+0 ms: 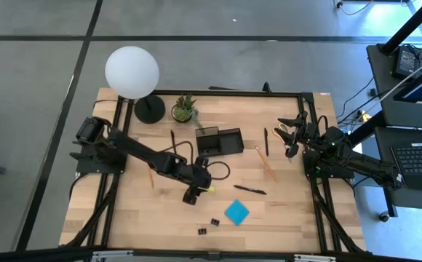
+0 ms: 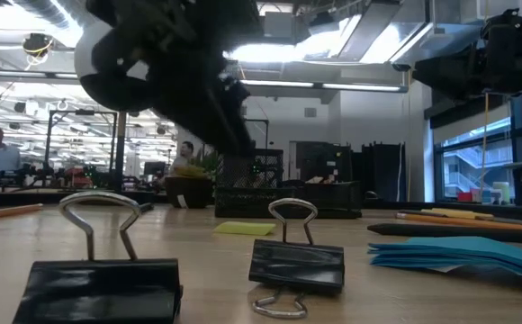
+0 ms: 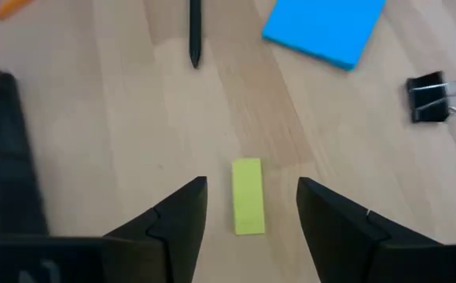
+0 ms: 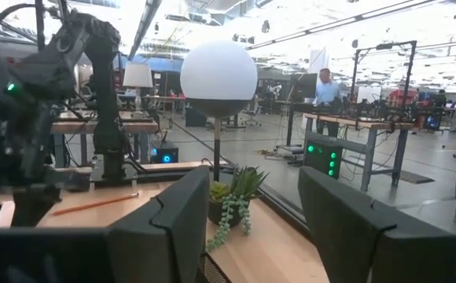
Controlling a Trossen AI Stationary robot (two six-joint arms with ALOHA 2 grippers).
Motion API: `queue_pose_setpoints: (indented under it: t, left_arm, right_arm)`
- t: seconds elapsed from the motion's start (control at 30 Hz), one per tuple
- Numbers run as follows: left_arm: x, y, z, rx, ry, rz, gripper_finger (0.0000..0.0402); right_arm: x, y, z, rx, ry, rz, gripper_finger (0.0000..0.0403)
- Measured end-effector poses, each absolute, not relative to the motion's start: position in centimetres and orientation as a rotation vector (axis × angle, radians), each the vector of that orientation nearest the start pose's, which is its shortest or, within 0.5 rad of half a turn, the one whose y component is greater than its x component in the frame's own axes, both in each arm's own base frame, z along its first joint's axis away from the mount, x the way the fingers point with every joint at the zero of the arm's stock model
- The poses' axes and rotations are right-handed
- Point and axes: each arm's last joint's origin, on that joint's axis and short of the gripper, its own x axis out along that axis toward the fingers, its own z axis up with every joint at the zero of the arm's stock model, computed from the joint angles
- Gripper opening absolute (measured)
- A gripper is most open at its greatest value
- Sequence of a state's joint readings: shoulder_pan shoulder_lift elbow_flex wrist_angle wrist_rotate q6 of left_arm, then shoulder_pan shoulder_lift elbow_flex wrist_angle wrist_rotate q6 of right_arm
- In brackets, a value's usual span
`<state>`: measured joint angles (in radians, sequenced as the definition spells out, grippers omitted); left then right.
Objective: Pick and place office supplies into organizer
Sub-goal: Put the light green eraser into the desk organizer
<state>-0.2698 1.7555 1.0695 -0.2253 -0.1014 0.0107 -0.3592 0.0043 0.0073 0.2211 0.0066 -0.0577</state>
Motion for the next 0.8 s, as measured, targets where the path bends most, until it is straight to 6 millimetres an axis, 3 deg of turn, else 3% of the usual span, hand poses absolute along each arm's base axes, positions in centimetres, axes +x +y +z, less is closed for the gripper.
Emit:
queue_pose_setpoints:
  t: [0.17, 0.53, 0.8]
  left_arm:
    - [35.1, -9.3, 16.3, 0.096, 0.898, -0.112, 0.0196]
    - [35.8, -9.7, 12.4, 0.122, 0.973, -0.122, 0.0196]
    - [36.0, -9.7, 11.5, 0.064, 0.999, -0.091, 0.0192]
  right_arm:
    - [8.9, -3.4, 18.7, -0.096, -0.211, -0.37, 0.02]
    - [8.9, -3.4, 18.7, -0.096, -0.21, -0.37, 0.02]
    - [8.9, -3.4, 18.7, -0.096, -0.211, -0.37, 0.02]
